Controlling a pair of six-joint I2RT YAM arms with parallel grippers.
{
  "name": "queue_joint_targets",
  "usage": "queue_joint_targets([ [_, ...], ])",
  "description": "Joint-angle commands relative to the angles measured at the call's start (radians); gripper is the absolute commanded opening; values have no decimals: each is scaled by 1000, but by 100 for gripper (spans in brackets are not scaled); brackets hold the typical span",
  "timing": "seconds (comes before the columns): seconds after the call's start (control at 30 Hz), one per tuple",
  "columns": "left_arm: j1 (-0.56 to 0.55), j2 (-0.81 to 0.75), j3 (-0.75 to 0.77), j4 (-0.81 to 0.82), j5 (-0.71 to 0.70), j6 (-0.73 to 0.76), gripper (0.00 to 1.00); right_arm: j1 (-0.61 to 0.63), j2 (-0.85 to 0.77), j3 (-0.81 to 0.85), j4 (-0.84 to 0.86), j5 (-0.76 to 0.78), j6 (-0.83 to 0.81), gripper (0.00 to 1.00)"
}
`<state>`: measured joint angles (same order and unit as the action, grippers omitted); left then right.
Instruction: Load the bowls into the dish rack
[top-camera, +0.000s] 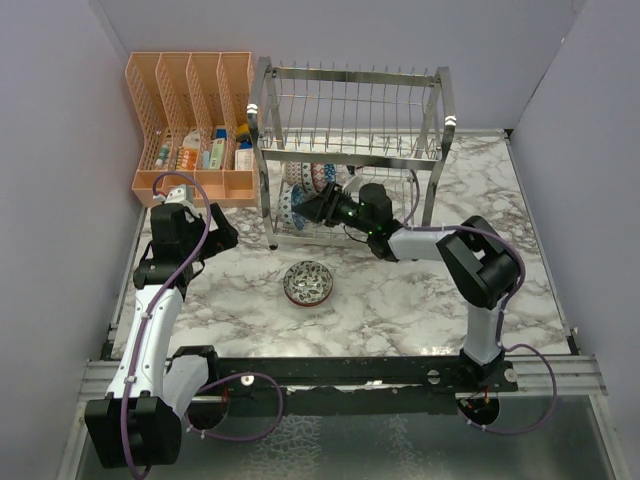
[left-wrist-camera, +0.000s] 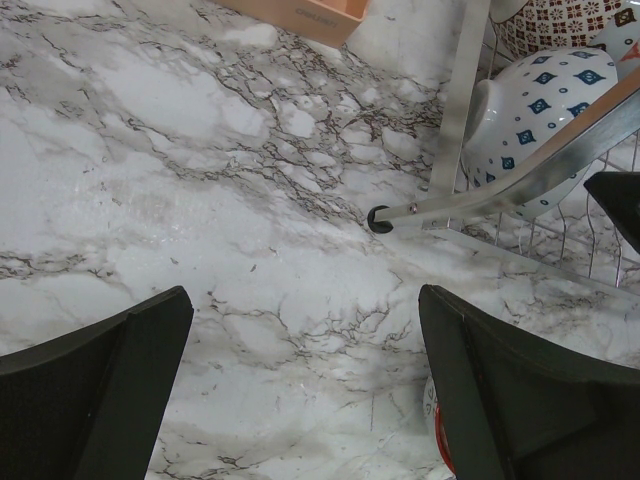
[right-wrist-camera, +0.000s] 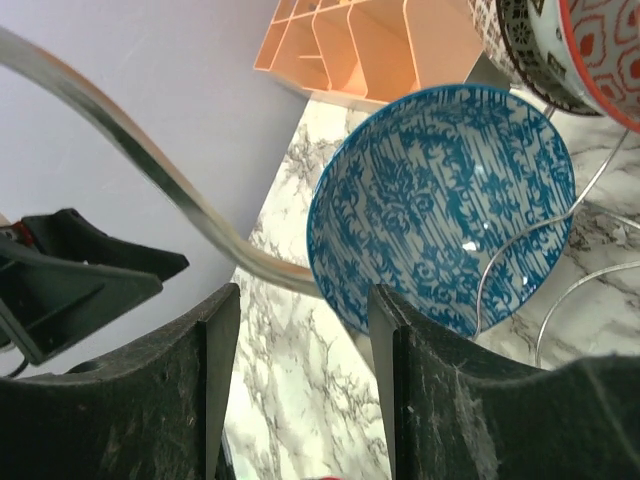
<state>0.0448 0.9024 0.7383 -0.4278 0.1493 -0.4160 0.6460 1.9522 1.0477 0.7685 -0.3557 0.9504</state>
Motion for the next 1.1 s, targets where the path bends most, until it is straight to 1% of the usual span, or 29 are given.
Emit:
queue_joint_targets([
  [0.0, 7, -6, 6, 15, 9, 3, 99, -5, -79, -80, -20, -59, -64, 54],
  [0.2, 7, -1, 5, 14, 7, 3, 99, 14, -228, -238, -52, -94, -110, 54],
  [0.3, 10, 1, 6, 14, 4, 3, 99, 60, -291, -277, -142, -91, -166, 54],
  [0.43, 14, 1, 6, 13, 0, 3, 99, 136, -357, -320, -243, -50, -243, 54],
  [0.67, 16, 4, 4, 15, -3, 2, 99, 240, -429, -302, -458, 91, -409, 54],
  [0.77, 17, 6, 3, 15, 0, 2, 99, 298, -436, -264, -564, 155, -491, 54],
  [0.9, 17, 4, 2, 18, 1, 1, 99, 349, -414, -198, -671, 143, -603, 54],
  [1.07, 20, 1, 2, 17, 3, 2, 99, 371, -398, -166, -720, 80, -719, 54],
])
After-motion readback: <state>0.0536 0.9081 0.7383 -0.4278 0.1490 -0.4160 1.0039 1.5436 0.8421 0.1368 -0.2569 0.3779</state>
